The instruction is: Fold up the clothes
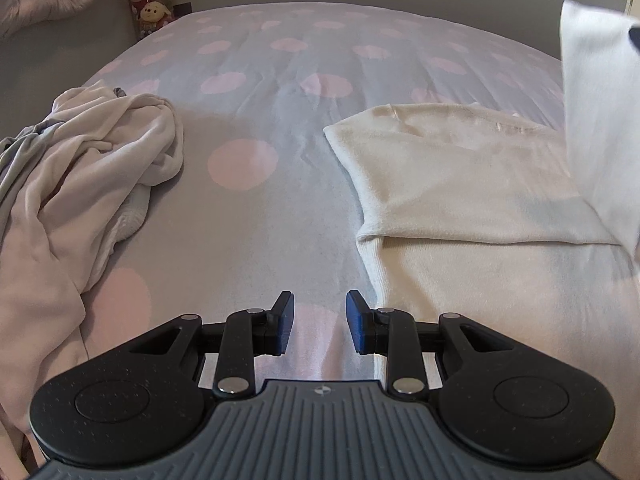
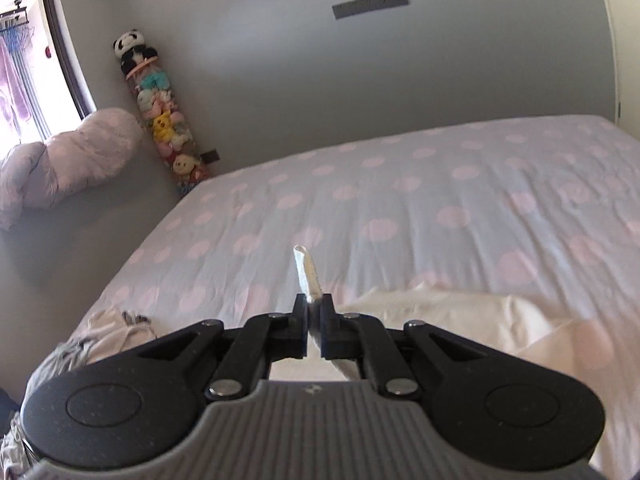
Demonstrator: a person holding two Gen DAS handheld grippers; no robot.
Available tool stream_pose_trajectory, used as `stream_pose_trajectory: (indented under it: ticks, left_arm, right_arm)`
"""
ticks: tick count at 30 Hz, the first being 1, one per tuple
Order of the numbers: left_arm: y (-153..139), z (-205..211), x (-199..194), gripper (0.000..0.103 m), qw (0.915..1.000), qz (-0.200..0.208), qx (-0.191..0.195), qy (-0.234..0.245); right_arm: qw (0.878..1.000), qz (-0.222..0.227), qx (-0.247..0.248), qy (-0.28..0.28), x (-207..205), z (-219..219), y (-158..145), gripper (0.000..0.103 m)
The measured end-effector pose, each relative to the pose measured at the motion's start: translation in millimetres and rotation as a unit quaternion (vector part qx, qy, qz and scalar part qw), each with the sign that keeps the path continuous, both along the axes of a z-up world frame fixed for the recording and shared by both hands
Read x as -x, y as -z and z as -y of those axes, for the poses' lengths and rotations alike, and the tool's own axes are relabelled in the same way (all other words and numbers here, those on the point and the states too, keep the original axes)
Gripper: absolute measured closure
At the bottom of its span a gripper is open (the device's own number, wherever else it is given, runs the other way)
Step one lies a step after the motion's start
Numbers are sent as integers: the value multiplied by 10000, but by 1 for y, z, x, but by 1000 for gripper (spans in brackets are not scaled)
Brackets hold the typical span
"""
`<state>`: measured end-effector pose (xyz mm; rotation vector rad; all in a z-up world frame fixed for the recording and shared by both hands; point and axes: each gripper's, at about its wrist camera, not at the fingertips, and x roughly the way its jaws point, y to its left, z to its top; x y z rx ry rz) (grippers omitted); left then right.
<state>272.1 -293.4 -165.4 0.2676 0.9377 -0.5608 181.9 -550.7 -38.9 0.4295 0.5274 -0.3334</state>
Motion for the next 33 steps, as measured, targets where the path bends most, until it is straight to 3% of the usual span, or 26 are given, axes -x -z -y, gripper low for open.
stream_pose_trajectory:
  ticks: [4, 9, 12, 17, 22, 28, 33]
  left_arm:
    - [1, -4, -6, 76, 9999, -72, 81, -82]
    - [-3, -7, -8, 55, 9993, -58, 364, -71]
    - [-7, -7, -8, 50, 9989, 23, 453, -89]
    - [-9, -7, -11, 48, 9985, 61, 537, -98]
    - [-15, -12, -14, 48, 9956, -29, 914, -195]
    - [-20, -21, -25, 48, 9913, -184, 1253, -350]
    - [-21, -22, -35, 48, 9829, -491, 1727, -396]
  right_arm:
    - [9983, -344, -439, -186, -12, -32, 57, 97]
    - [9949, -615, -654, -467, -23, -56, 100, 97]
    - [9926, -741, -647, -710, -34, -69, 117, 96]
    - [9914, -764, -519, -928, -37, -76, 121, 85]
    - [9917, -644, -279, -1077, -27, -76, 109, 77]
    - [9918, -551, 191, -1136, 4, -65, 94, 75]
    - [9929, -648, 453, -887, 44, -38, 98, 74]
